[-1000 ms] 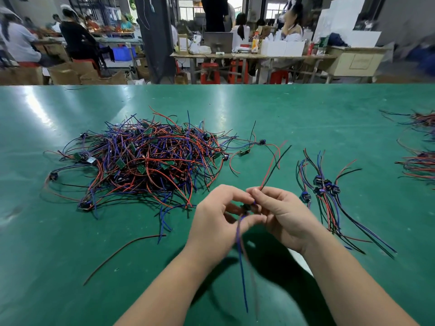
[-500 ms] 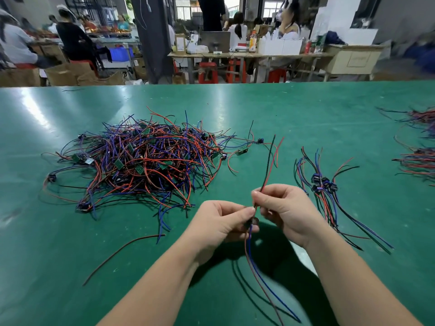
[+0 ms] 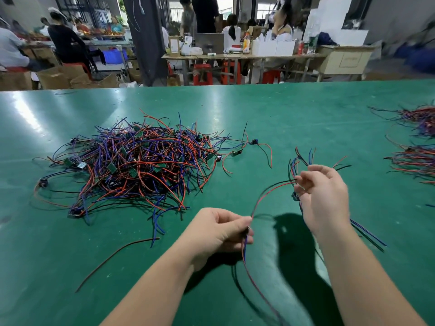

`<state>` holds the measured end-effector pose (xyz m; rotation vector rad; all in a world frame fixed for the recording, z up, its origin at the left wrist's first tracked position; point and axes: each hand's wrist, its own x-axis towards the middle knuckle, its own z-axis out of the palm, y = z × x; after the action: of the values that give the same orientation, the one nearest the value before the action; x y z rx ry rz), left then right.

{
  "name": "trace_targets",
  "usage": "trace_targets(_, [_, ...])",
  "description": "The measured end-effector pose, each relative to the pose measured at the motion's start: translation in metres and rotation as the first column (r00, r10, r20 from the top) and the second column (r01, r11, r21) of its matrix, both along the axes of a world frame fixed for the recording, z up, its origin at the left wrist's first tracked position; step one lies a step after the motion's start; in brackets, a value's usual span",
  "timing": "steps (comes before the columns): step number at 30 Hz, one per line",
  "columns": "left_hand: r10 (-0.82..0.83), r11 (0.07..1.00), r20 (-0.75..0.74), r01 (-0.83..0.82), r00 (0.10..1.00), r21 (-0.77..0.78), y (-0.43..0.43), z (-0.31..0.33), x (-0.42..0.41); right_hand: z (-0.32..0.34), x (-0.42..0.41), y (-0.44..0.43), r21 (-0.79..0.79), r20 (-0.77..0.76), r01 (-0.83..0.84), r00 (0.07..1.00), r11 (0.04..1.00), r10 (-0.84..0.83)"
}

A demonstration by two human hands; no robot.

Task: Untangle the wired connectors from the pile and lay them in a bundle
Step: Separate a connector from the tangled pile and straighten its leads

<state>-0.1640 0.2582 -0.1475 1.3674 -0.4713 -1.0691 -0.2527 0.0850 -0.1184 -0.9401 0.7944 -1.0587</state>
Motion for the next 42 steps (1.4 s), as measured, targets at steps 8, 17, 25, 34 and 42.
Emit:
trace_targets(8, [0.395,0.905,-0.188,-0.416,0.899,-0.088,-0.004,0.003,0.012,-0.013,0.006,0.049,-0.709,-0.443,-0.349,0.897,0.613,-0.003])
trace_targets(17, [0.237,0.958,-0.056,-0.243,0.97,-0.154,-0.003,0.001,0.01,-0.021,0.011,0.054,-0.652,-0.551,-0.574,0.807,0.496,0.21])
trace_targets(25, [0.229,0.964,0.039,-0.221,0.973,-0.148,-0.002,0.006,0.006,-0.004,0.002,0.014,-0.725,-0.442,-0.297,0.893,0.621,-0.089])
trace_targets(34, [0.303,0.762,0.932,-0.638,0.198,-0.112,0.024,0.004,0.045,-0.013,-0.025,-0.03,-0.408,-0.904,-0.303,0.267,0.861,-0.334])
trace_targets(42, [-0.155,0.562,0.957,-0.774,0.246,0.29,0.034,-0.012,0.065,-0.012,-0.017,-0.017,-0.498,-0.867,-0.397,0.25,0.771,-0.431])
